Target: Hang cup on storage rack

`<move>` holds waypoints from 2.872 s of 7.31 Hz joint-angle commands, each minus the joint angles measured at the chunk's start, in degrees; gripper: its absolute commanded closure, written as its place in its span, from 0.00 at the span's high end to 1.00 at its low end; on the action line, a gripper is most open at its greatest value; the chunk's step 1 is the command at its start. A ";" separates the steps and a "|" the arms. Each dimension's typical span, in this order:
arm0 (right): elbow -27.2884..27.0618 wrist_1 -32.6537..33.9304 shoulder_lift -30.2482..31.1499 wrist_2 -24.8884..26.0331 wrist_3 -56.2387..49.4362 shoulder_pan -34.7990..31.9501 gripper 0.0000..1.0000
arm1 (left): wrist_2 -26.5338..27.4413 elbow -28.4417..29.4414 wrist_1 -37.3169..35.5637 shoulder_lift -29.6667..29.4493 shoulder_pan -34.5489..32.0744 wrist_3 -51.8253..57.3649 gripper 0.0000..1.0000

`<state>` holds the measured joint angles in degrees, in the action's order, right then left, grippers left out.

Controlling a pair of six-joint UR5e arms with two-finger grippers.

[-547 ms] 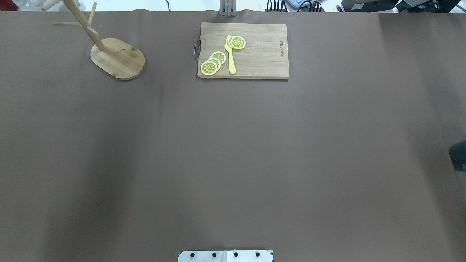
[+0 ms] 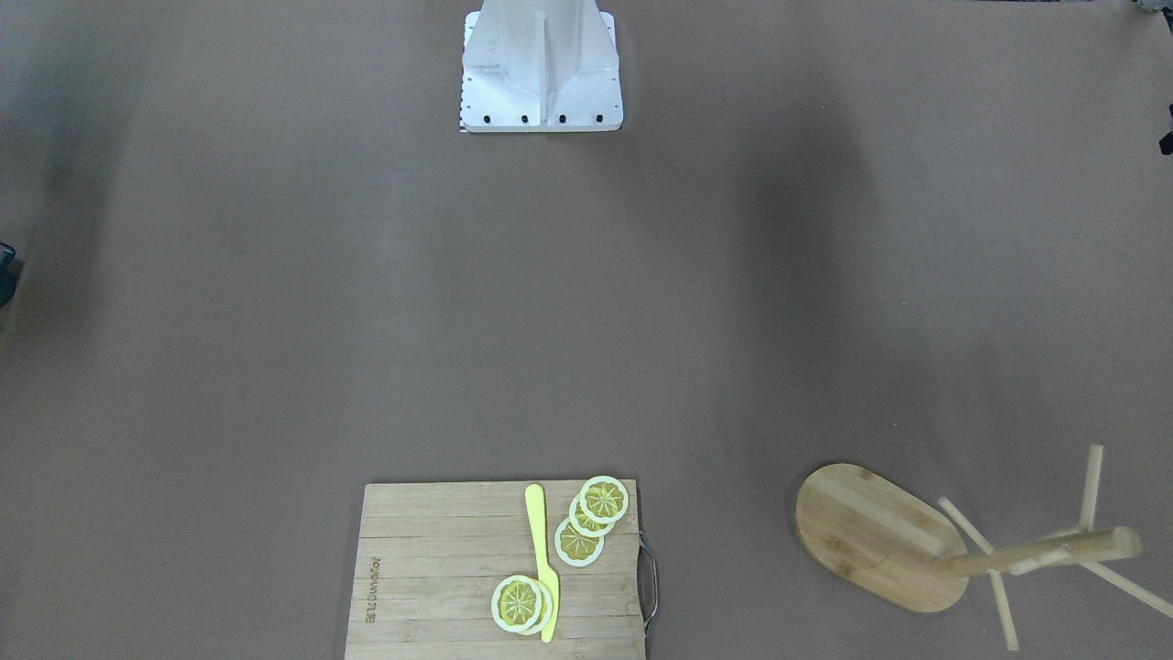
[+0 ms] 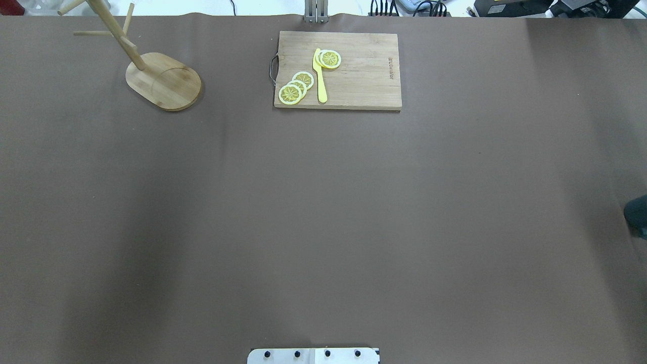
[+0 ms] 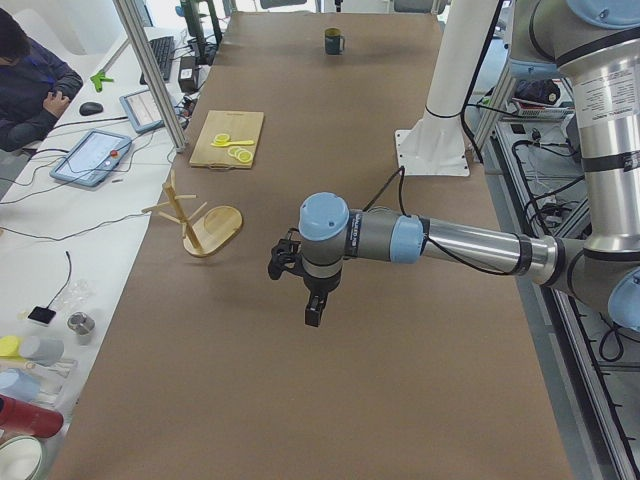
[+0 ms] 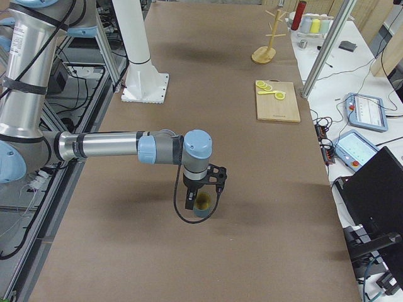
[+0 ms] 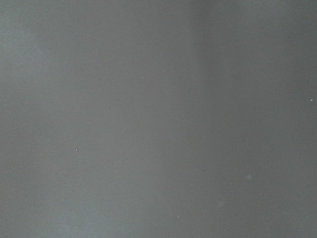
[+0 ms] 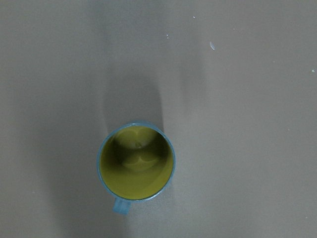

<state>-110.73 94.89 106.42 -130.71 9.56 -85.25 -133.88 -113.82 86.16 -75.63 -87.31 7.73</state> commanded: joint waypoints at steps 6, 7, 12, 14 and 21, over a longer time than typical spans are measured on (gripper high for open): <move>-3.26 -0.75 -4.03 -1.56 0.63 -1.49 1.00 | -3.63 -5.70 0.49 -3.47 -0.58 -0.52 0.99; -3.27 -1.11 -3.42 -1.65 0.55 -1.58 1.00 | -5.23 -3.88 1.80 -5.65 -0.58 -0.61 0.99; 2.41 -10.73 -1.84 -1.74 -0.25 -1.23 1.00 | -5.16 3.43 21.00 -5.60 -0.58 -0.08 0.99; 9.53 -21.45 -1.74 -1.83 4.28 -0.53 1.00 | -5.16 4.75 26.24 -4.01 -0.58 -0.61 0.99; 20.64 -48.03 1.94 -1.30 19.71 7.29 0.72 | -5.33 4.49 26.42 -3.56 -0.58 -2.26 0.99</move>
<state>-90.38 48.71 107.31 -131.99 28.88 -78.63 -139.15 -109.24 112.52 -79.19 -87.89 6.44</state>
